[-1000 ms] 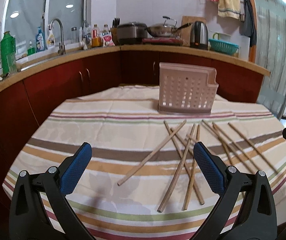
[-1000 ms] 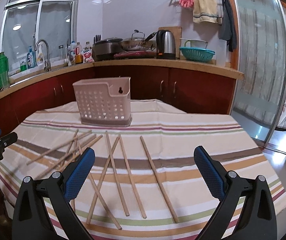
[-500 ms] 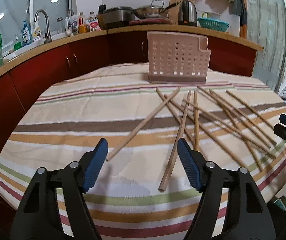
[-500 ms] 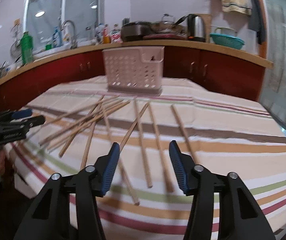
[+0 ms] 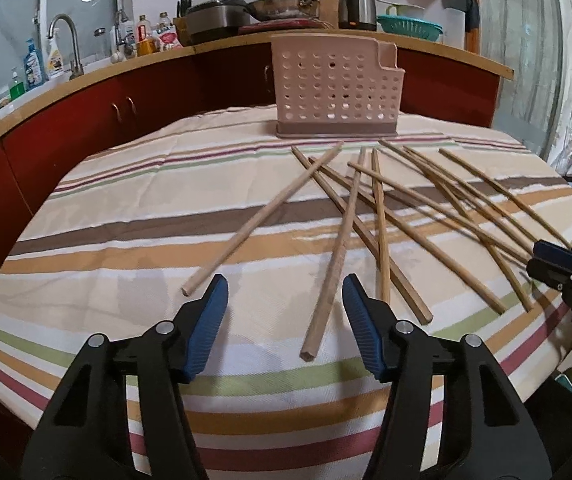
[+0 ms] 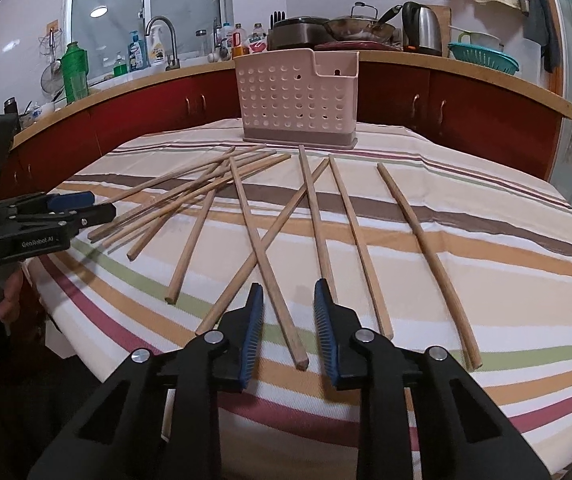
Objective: Organize utensils
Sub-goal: 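Lower the left tool onto one wooden chopstick and close it while the right tool grasps another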
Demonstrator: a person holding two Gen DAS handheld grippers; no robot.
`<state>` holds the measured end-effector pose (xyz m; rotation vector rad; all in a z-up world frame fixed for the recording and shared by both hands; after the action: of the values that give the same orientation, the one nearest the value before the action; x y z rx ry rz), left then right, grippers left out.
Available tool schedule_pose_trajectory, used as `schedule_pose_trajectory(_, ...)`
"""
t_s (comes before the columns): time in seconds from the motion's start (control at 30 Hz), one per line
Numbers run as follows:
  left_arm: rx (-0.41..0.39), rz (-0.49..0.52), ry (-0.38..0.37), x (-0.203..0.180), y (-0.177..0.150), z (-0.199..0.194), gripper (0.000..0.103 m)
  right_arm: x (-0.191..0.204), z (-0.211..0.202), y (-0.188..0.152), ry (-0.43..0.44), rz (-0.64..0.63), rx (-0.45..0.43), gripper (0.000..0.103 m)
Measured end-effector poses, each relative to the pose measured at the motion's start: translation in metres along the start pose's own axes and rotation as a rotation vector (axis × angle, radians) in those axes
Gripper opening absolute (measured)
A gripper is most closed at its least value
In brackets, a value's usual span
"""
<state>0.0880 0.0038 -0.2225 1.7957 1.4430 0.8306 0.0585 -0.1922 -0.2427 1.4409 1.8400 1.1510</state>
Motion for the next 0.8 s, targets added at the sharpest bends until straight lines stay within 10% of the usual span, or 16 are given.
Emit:
schedule_pose_trajectory(0.43,0.010,0.038,-0.030,-0.006,-0.013,0.005,0.044,-0.003,-0.003,-0.001,0.014,0.017,-0.012,0.024)
schedule_pose_trajectory(0.67,-0.002,0.081,-0.090,-0.018,-0.014,0.001,0.013,-0.001,-0.004,-0.003,0.040,0.025,-0.008,0.014)
schedule_pose_trajectory(0.8,-0.005,0.105,-0.088,-0.022,-0.015,0.000,0.012,0.002,-0.004,-0.004,0.056,0.016,-0.003,0.010)
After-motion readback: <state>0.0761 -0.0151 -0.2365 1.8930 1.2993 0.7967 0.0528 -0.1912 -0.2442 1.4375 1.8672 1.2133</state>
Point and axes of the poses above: each gripper's, at about its wrist camera, not at the fingertips, and z roughly the way its jaws point, x to its left, y to its top, the point moved 7 cm from there along z, roughly the way its jaws point, and after that the axes turned 6 degrees about -x, right-handed, at the moved point
